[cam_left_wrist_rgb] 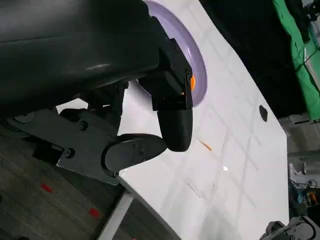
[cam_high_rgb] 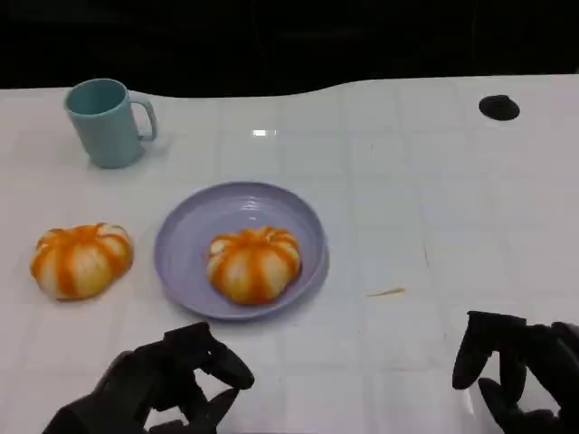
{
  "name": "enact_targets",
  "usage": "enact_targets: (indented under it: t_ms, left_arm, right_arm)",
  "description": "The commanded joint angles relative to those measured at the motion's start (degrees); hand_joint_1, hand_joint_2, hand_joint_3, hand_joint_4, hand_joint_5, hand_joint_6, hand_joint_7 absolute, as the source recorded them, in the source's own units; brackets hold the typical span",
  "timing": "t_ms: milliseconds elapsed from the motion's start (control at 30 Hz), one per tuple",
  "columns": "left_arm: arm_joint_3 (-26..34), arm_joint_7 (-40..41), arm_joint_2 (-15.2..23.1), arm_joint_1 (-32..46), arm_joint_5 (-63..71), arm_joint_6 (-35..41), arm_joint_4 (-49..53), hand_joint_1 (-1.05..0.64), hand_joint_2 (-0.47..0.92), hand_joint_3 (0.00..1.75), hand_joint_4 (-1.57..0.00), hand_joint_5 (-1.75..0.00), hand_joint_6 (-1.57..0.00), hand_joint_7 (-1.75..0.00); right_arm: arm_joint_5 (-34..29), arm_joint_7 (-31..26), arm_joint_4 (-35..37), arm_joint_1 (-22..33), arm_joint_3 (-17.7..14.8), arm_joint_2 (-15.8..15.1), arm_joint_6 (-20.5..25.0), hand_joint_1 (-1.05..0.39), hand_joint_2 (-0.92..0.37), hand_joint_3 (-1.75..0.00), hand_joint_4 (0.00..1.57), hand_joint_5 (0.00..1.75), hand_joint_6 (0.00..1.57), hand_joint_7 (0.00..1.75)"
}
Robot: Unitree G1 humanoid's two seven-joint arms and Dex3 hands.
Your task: Grasp the bread from the table and place it into the plate.
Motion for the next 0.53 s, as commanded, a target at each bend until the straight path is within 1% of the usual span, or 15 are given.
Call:
enact_targets:
  t_ms: [33, 267, 533]
  left_arm:
    - [0.68, -0.30, 0.87, 0.03, -0.33, -1.23, 0.88, -0.22, 0.80, 0.66, -0.62, -1.75, -0.65, -1.23]
    - [0.82, -0.21, 1.08, -0.16, -0.31, -1.41, 1.26, -0.23, 0.81, 0.63, -0.61, -1.74, -0.65, -1.23]
    - [1.16, -0.62, 1.01, -0.05, -1.32, -1.29, 1.24, -0.23, 0.82, 0.62, -0.63, -1.75, -0.65, -1.23]
  right_arm:
    - [-0.93, -1.45, 0.75, -0.66, 0.28, -0.46, -0.24, -0.02, -0.23, -1.41, 0.87, 1.75, 0.78, 1.47]
    - [-1.14, -1.84, 0.51, -0.79, 0.73, -0.17, 0.38, -0.04, -0.22, -1.40, 0.89, 1.75, 0.80, 1.45]
    - [-1.21, -2.43, 0.16, -0.82, 0.96, -0.41, -0.19, -0.03, -0.22, -1.41, 0.90, 1.75, 0.81, 1.44]
